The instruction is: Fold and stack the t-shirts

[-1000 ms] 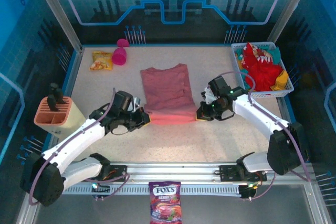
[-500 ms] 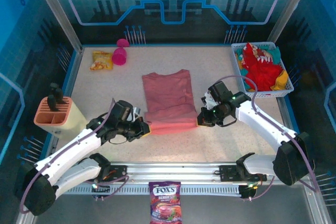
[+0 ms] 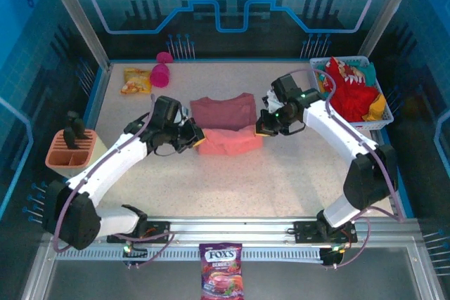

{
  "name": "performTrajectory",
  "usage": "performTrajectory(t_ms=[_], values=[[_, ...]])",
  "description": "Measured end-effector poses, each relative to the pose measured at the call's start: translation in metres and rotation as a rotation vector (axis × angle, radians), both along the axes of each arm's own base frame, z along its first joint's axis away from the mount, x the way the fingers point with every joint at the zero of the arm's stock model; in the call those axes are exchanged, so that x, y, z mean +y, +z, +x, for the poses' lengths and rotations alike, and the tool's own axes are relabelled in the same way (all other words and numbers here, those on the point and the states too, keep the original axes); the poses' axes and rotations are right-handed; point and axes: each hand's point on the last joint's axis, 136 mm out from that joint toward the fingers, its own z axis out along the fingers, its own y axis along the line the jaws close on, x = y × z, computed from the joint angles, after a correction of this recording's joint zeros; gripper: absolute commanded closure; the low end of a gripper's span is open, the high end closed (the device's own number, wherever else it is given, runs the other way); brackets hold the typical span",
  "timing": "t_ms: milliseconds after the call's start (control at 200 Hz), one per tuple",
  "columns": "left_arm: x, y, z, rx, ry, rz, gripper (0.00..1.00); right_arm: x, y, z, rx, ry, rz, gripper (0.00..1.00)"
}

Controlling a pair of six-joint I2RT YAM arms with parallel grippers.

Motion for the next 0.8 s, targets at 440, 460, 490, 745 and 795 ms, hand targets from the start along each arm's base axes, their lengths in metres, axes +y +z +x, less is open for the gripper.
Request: performTrajectory(t_ms=[440, 460, 490, 745, 795], values=[[0.017, 0.001, 0.074, -0.025, 0.042, -0.006, 1.00, 0.005, 0.002, 0.078, -0.023, -0.023, 0.019, 1.00], [0.017, 0.002, 0.077, -0.027, 0.042, -0.007, 1.00, 0.005, 0.002, 0.081, -0.025, -0.023, 0.021, 1.00], [0.017, 0.001, 0.080, -0.028, 0.043, -0.008, 1.00, 0.006, 0.003, 0.085, -0.026, -0.025, 0.022, 1.00], [0.026, -0.015, 0.099, -0.011, 0.055, -0.010, 1.00, 0.014, -0.010, 0.113, -0.017, -0.022, 0.020, 1.00], [0.028, -0.018, 0.102, -0.007, 0.059, -0.012, 1.00, 0.014, -0.013, 0.116, -0.014, -0.024, 0.019, 1.00]])
